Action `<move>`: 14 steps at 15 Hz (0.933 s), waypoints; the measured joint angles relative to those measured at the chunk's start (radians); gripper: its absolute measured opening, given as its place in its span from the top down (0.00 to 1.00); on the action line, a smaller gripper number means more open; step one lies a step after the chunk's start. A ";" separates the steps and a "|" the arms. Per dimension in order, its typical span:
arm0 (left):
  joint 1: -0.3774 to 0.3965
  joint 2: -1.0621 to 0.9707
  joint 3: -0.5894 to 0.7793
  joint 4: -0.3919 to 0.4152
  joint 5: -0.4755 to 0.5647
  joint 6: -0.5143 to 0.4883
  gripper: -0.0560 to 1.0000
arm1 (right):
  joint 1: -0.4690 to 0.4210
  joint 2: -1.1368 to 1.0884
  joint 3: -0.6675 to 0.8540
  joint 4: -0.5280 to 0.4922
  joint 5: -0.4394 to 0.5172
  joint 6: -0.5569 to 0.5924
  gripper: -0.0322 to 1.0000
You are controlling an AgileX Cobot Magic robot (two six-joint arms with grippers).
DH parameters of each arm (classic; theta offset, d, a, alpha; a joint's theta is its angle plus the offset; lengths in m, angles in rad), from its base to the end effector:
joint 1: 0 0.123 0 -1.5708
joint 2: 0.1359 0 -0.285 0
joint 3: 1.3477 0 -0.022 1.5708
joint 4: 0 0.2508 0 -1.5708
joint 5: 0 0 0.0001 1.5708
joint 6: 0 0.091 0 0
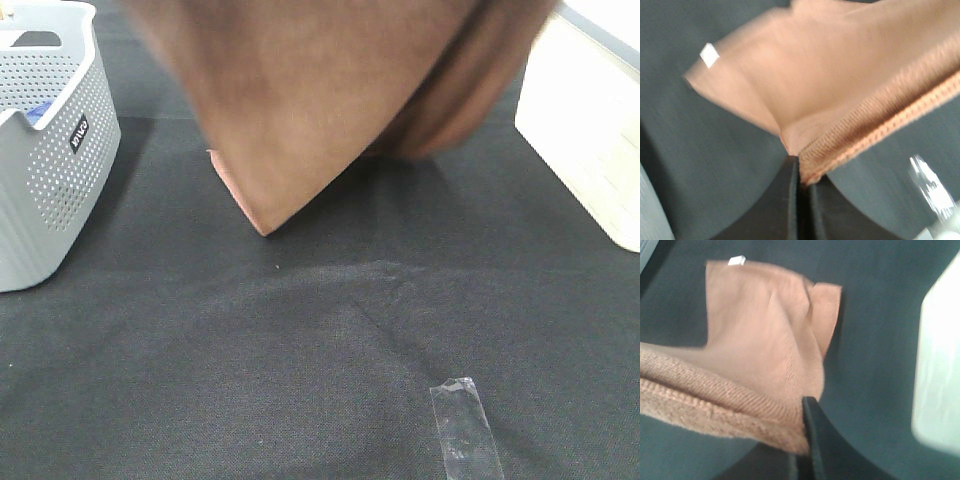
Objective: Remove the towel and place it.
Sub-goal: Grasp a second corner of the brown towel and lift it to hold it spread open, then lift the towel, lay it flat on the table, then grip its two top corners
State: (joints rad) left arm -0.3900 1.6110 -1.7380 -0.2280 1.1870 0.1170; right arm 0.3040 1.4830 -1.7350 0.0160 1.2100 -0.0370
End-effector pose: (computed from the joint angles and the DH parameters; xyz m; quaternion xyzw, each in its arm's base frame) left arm 0.3081 -0.1473 0.4053 0.2288 0.9215 -0.1521 0.2745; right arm 0.2872 0.0915 0.4422 -0.1593 0.9257 0.0536 0.3388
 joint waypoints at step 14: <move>-0.016 -0.668 0.786 -0.100 -0.063 -0.154 0.95 | 0.012 -0.517 0.690 0.205 -0.011 0.156 0.96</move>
State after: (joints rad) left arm -0.4060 0.9430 -0.9520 -0.3280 1.1240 -0.0370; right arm 0.3160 0.9660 -1.0450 0.2210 1.1990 0.1190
